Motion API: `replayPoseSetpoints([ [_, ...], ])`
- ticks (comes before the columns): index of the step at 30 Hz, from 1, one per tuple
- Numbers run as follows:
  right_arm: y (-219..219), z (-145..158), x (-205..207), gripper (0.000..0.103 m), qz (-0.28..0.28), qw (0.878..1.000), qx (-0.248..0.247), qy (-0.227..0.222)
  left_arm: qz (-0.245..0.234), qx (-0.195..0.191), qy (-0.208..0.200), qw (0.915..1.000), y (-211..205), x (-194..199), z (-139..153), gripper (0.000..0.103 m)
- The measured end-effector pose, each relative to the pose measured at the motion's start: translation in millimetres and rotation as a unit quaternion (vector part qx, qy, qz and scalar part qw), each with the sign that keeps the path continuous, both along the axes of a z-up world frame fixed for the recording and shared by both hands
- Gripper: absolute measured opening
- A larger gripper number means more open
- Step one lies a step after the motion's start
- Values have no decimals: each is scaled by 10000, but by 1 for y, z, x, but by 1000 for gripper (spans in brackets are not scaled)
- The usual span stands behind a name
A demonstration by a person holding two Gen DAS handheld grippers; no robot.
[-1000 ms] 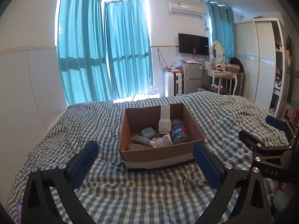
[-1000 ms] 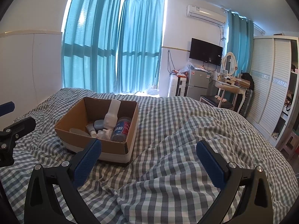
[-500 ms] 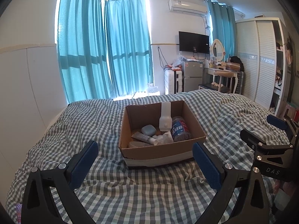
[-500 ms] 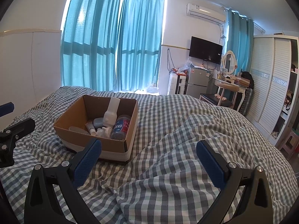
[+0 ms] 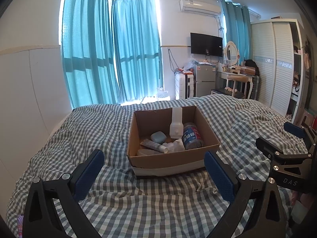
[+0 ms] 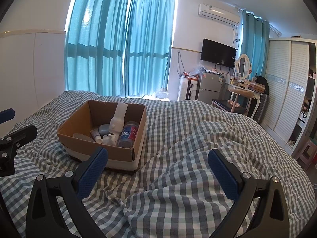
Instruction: Organize objects
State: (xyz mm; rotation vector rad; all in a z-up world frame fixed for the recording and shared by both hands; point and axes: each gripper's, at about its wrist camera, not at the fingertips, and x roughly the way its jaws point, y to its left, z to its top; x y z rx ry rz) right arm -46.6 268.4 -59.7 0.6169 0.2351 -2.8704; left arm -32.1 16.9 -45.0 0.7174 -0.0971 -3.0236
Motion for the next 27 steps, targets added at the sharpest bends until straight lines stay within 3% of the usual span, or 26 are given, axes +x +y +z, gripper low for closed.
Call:
replayPoseSetpoints([
  [27,-4,-4,0,102,18,10000,97,-11,144,90,-28,9999,-7,1,1,103],
])
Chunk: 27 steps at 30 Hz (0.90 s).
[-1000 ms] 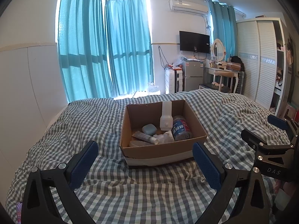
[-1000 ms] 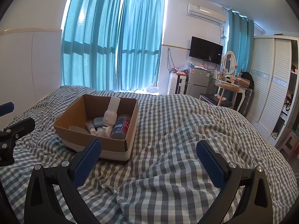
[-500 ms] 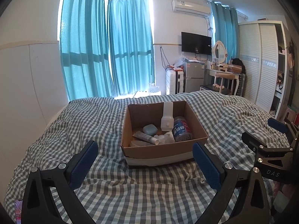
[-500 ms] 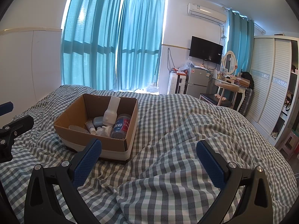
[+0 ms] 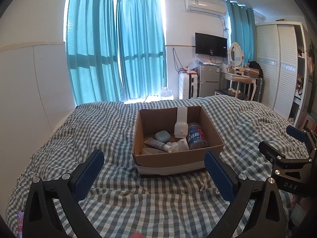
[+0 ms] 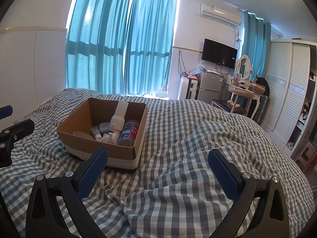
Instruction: Organize objects
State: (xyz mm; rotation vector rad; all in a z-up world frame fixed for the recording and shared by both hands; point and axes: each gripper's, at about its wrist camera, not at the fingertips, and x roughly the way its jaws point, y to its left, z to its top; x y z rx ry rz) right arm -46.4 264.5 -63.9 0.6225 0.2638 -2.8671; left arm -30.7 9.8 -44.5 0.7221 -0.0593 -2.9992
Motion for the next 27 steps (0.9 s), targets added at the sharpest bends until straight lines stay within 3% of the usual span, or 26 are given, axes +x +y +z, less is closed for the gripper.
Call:
replayPoseSetpoints([
  [27,-2,0,0,102,15,10000,37,-21,30,-55,-32,10000,-3,2,0,103],
])
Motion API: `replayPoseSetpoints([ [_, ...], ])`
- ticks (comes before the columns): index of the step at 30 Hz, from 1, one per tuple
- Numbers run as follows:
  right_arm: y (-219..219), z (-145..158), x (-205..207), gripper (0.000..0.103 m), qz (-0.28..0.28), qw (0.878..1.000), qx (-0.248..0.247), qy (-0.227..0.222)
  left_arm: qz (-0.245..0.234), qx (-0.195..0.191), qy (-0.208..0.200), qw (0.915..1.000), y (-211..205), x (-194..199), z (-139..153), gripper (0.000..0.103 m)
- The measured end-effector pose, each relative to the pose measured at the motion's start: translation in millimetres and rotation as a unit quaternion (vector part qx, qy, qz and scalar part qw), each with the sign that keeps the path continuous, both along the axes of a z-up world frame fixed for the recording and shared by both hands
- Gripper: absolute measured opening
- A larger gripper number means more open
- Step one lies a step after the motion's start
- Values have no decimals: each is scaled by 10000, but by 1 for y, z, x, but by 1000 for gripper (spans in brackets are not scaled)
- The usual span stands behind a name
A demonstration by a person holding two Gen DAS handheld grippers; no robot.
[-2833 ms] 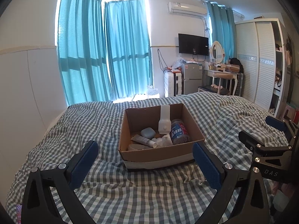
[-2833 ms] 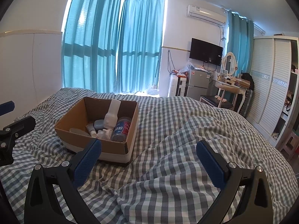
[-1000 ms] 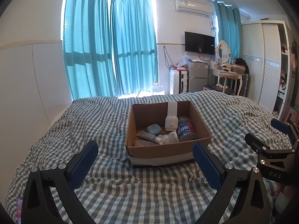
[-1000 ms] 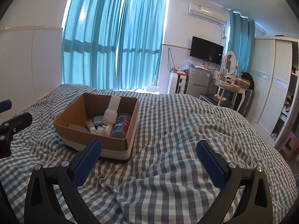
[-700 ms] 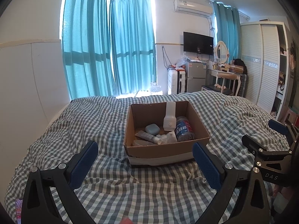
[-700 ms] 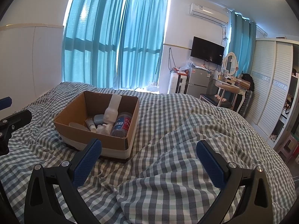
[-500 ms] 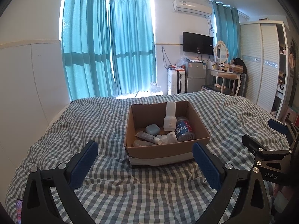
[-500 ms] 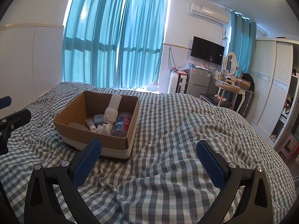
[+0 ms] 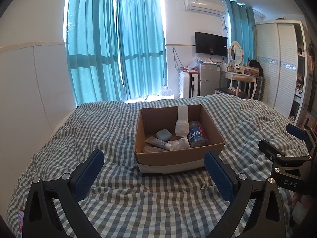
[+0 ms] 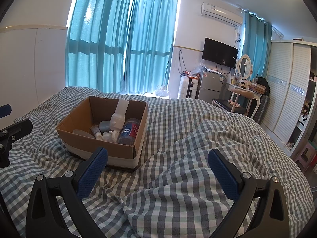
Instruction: Organize objects
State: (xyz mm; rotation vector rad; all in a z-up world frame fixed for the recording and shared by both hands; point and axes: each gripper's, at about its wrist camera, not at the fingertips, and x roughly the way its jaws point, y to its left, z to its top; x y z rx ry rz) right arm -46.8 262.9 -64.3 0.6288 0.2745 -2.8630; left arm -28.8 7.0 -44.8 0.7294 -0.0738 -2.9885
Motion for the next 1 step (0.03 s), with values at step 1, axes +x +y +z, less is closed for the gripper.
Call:
replayPoseSetpoints([
  [1,0,0,0,102,-1,10000,1,-2,12,-17,-2,10000,0,0,0,103],
])
